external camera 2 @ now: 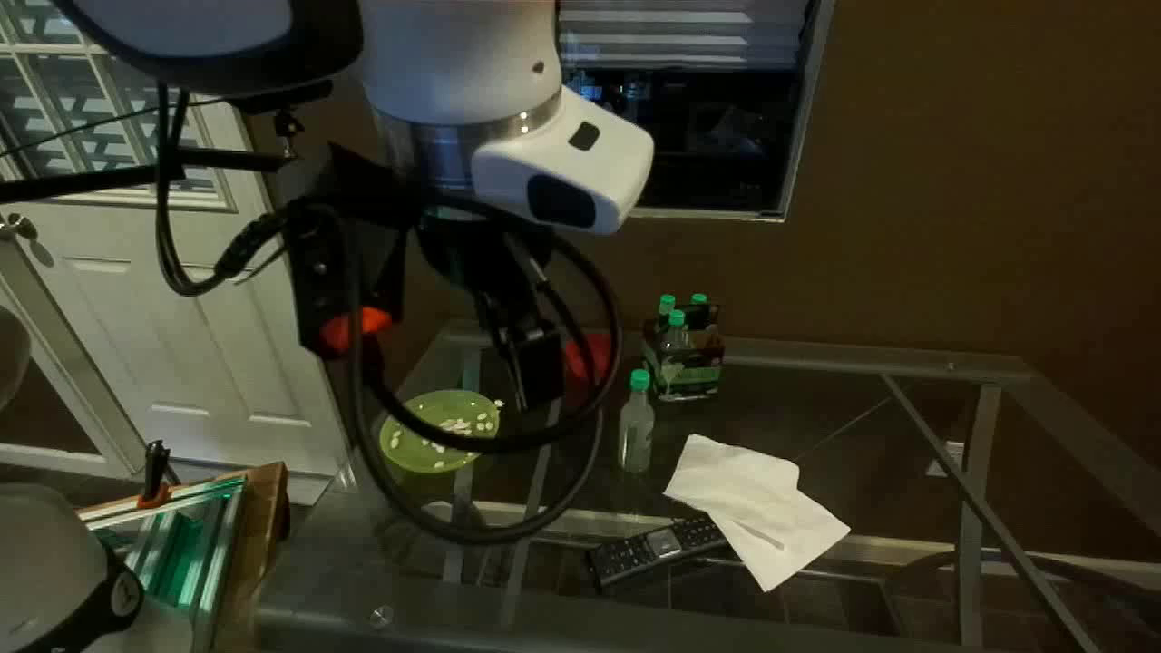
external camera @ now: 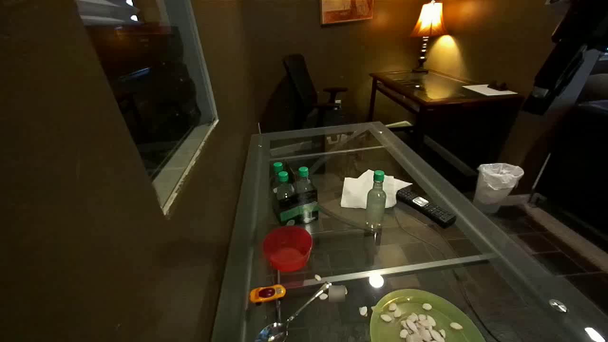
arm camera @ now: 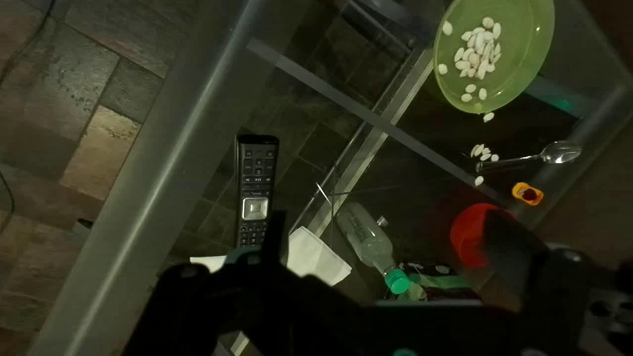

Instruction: Put the bottle in the box

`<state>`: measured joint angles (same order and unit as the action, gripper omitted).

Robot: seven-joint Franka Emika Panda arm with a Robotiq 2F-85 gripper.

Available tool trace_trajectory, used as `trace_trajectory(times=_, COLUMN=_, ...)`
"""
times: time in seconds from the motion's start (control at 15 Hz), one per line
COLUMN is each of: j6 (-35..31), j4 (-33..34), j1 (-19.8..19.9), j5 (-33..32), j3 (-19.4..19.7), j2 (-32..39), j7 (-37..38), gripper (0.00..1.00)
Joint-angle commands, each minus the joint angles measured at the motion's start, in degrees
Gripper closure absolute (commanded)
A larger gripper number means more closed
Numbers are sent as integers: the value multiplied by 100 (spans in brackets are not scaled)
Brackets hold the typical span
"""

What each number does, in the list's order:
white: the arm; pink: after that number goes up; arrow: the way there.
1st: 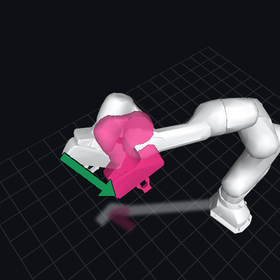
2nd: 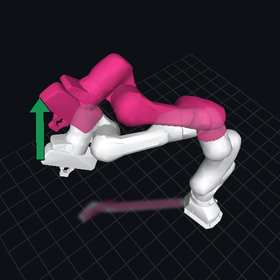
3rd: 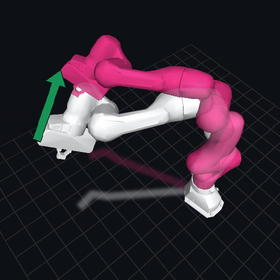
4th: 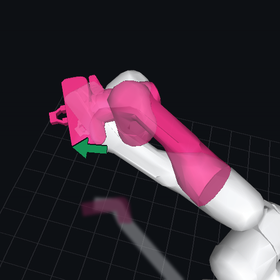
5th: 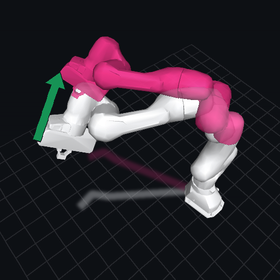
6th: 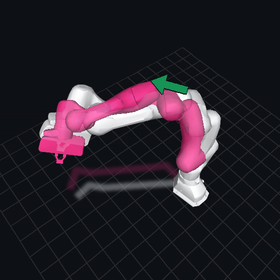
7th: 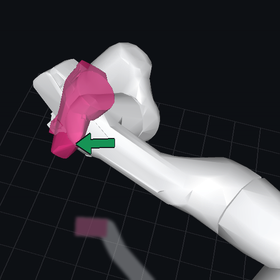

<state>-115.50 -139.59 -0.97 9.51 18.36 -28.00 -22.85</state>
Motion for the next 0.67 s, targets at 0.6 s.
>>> trace_trajectory(times=0.6, j6=50, j4=200, j1=-138, j5=-133, j3=-354, j2=761, j7=-880, gripper=0)
